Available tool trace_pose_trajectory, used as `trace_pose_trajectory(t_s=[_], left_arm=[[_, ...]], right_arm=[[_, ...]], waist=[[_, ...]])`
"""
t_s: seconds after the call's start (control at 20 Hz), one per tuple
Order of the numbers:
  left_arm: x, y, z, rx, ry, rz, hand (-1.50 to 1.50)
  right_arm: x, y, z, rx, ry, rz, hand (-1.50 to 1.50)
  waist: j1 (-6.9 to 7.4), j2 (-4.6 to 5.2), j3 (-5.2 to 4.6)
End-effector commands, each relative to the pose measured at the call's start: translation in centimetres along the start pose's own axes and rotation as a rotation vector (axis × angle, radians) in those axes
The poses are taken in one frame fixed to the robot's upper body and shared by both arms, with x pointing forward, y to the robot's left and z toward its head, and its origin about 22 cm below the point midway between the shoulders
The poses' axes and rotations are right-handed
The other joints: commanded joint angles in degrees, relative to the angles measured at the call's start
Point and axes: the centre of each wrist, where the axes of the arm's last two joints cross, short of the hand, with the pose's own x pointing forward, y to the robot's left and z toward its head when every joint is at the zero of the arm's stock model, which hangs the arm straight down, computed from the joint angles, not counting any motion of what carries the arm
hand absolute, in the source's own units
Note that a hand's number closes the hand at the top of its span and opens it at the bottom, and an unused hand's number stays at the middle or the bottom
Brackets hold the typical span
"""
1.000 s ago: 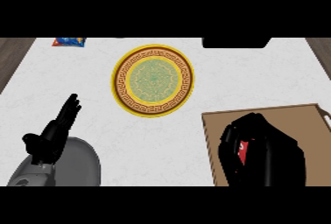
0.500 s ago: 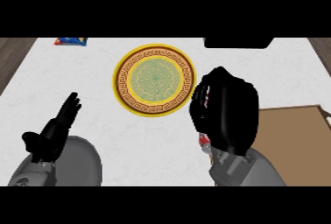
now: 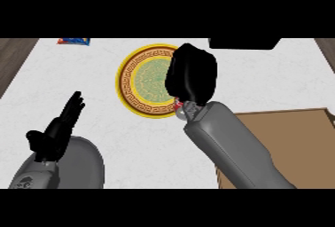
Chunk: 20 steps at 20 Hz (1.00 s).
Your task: Pick the can from the tray and place it in the plate
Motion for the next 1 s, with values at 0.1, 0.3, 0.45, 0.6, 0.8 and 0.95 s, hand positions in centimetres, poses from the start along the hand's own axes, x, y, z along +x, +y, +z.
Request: trace_pose_trajectory(t_s=[0.1,0.3,0.45,0.6,0.8,0.95], left_arm=[[-0.4,-0.4,-1.0,-0.007,-0.013,-0.022,0.0],[0.2,0.1,-0.5,-0.039,-0.004,-0.006,0.0],[1.2,-1.1,-1.1,-0.046,-0.04,-0.001,0.0],[0.7,-0.7,-1.3,-0.064,-0.022,-0.014,0.0],[0.5,-2.3,-1.6,-0.056,-0.037,-0.02,0.0],[0.3,-1.5,-1.4,-0.042,-0.022,-0.007,0.0]], right_arm=[[1.8,3.0,-3.3,-0.003,0.044,-0.023,1.5],[0.8,4.2,-3.8,-0.054,0.108,-0.141,1.5],[0.0,5.0,-4.2,-0.097,0.199,-0.213,-1.5],[-1.2,6.6,-4.8,-0.081,0.262,-0.167,-1.5],[-1.5,7.0,-4.7,-0.074,0.326,-0.252,-1.5],[-1.1,6.2,-5.4,-0.155,0.287,-0.362,-1.5]], waist=[[1.18,0.38,-0.03],[2.31,0.64,0.0],[3.17,0.72,0.02],[3.37,0.92,-0.02],[3.74,1.02,-0.01],[2.96,0.87,0.03]])
